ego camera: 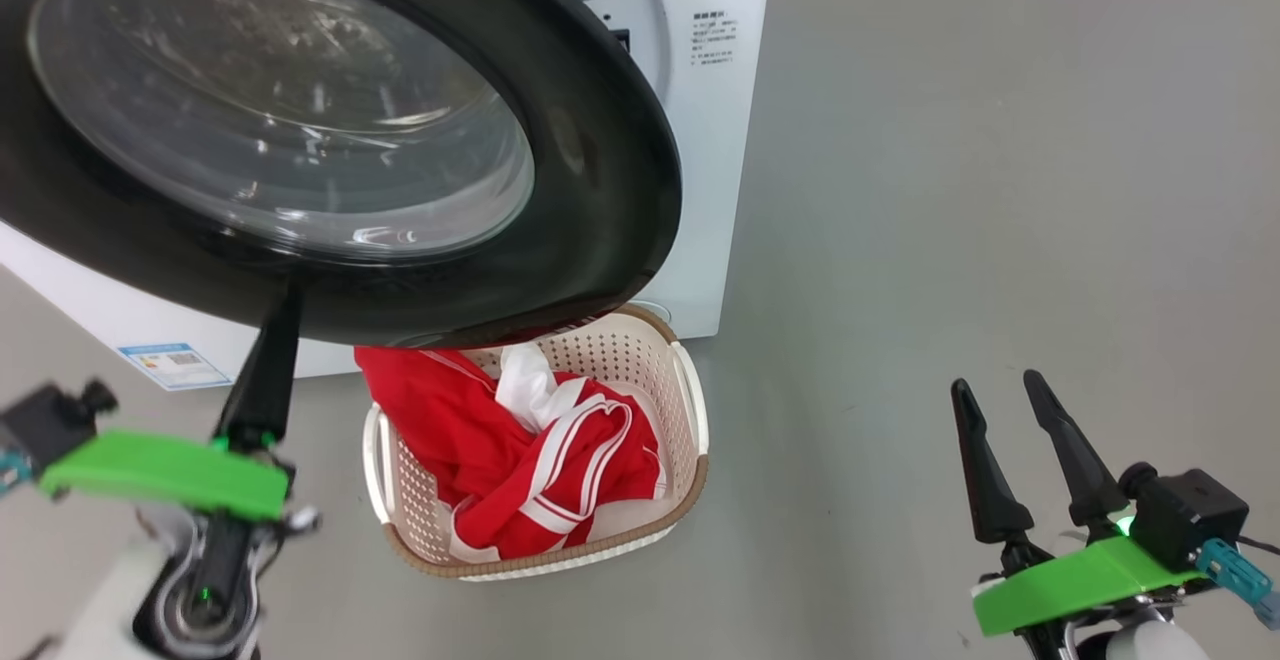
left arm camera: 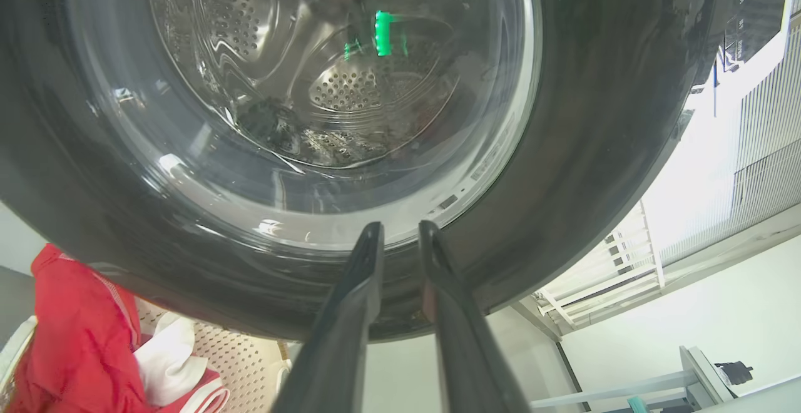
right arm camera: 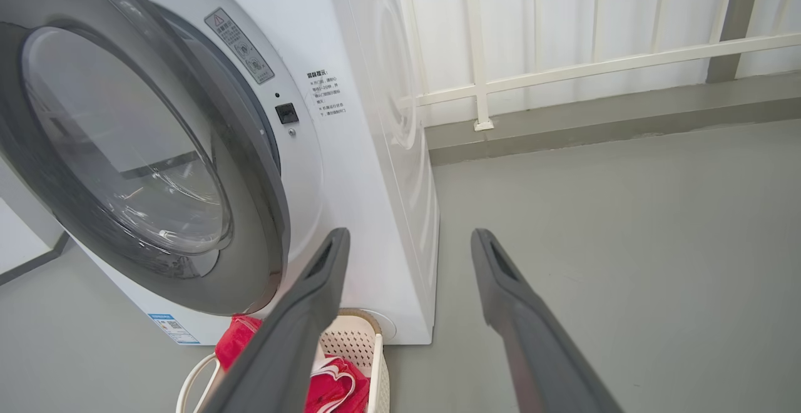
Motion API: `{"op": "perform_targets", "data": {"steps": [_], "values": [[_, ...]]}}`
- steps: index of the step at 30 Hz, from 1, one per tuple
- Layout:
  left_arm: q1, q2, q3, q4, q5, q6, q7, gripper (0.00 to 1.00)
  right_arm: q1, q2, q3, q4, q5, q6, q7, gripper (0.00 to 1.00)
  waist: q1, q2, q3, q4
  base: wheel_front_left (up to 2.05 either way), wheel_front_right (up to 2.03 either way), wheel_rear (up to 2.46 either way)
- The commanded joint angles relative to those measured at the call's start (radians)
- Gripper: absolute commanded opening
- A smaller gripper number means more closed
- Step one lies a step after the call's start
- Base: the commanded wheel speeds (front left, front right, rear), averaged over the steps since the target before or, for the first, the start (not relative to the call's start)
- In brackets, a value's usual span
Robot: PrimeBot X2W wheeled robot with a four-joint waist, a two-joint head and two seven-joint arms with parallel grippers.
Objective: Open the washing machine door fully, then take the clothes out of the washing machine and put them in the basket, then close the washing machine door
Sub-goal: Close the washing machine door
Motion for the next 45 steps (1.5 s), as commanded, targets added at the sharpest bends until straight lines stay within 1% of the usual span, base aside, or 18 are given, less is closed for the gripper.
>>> {"op": "perform_targets", "data": {"steps": [1, 2, 7, 8, 10, 11, 14, 18, 25, 32, 33, 40, 41, 42, 45], "values": [[0.01, 0.045, 0.05, -0.025, 0.021, -0.006, -0.011, 0.33, 0.002, -0.002, 0.017, -0.023, -0.008, 0.007, -0.006, 1.0, 0.0, 0.0, -0.005, 0.005, 0.0, 0.0, 0.0], [0.029, 0.042, 0.066, -0.027, 0.029, -0.006, -0.011, 0.38, 0.007, -0.002, 0.014, -0.023, -0.009, 0.007, -0.006, 1.0, 0.0, 0.0, -0.007, 0.007, 0.0, 0.0, 0.0], [0.119, 0.025, 0.127, -0.038, 0.077, -0.006, -0.012, 0.47, 0.029, -0.002, 0.0, -0.025, -0.015, 0.007, -0.006, 1.0, 0.0, 0.0, -0.015, 0.017, 0.0, 0.0, 0.0], [0.136, 0.023, 0.136, -0.039, 0.09, -0.006, -0.012, 0.51, 0.033, -0.002, -0.002, -0.025, -0.016, 0.007, -0.006, 1.0, 0.0, 0.0, -0.017, 0.019, 0.0, 0.0, 0.0], [0.168, 0.021, 0.151, -0.036, 0.126, -0.006, -0.012, 0.8, 0.043, -0.002, -0.007, -0.026, -0.018, 0.007, -0.006, 1.0, 0.0, 0.0, -0.021, 0.022, 0.0, 0.0, 0.0], [0.183, 0.016, 0.162, -0.035, 0.138, -0.006, -0.012, 0.87, 0.047, -0.002, -0.009, -0.026, -0.019, 0.007, -0.006, 1.0, 0.0, 0.0, -0.024, 0.022, 0.0, 0.0, 0.0], [0.228, 0.004, 0.188, -0.032, 0.176, -0.006, -0.012, 1.0, 0.058, -0.002, -0.016, -0.026, -0.02, 0.007, -0.006, 1.0, 0.0, 0.0, -0.031, 0.024, 0.0, 0.0, 0.0], [0.286, -0.013, 0.234, -0.023, 0.226, -0.006, -0.012, 1.0, 0.071, -0.002, -0.019, -0.028, -0.02, 0.007, -0.006, 1.0, 0.0, 0.0, -0.041, 0.023, 0.0, 0.0, 0.0], [0.352, -0.051, 0.312, -0.026, 0.363, -0.006, -0.012, 1.0, 0.087, -0.002, -0.031, -0.031, -0.021, 0.007, -0.006, 1.0, 0.0, 0.0, -0.049, 0.032, 0.0, 0.0, 0.0], [0.392, -0.084, 0.395, -0.042, 0.554, -0.006, -0.012, 1.0, 0.1, -0.002, -0.039, -0.033, -0.025, 0.007, -0.006, 1.0, 0.0, 0.0, -0.055, 0.04, 0.0, 0.0, 0.0], [0.403, -0.09, 0.421, -0.053, 0.633, -0.006, -0.012, 1.0, 0.102, -0.002, -0.041, -0.034, -0.026, 0.007, -0.006, 1.0, 0.0, 0.0, -0.056, 0.041, 0.0, 0.0, 0.0], [0.44, -0.141, 0.504, -0.115, 0.937, -0.006, -0.012, 1.0, 0.104, -0.002, -0.042, -0.039, -0.027, 0.007, -0.006, 1.0, 0.0, 0.0, -0.059, 0.047, 0.0, 0.0, 0.0], [0.444, -0.151, 0.516, -0.125, 0.974, -0.006, -0.012, 1.0, 0.104, -0.002, -0.042, -0.039, -0.027, 0.007, -0.006, 1.0, 0.0, 0.0, -0.06, 0.047, 0.0, 0.0, 0.0], [0.444, -0.151, 0.516, -0.125, 0.974, -0.006, -0.012, 1.0, 0.104, -0.002, -0.042, -0.039, -0.027, 0.007, -0.006, 1.0, 0.0, 0.0, -0.06, 0.047, 0.0, 0.0, 0.0], [0.458, -0.184, 0.552, -0.157, 1.085, -0.006, -0.012, 1.0, 0.105, -0.002, -0.04, -0.04, -0.027, 0.007, -0.006, 1.0, 0.0, 0.0, -0.062, 0.048, 0.0, 0.0, 0.0]]}}
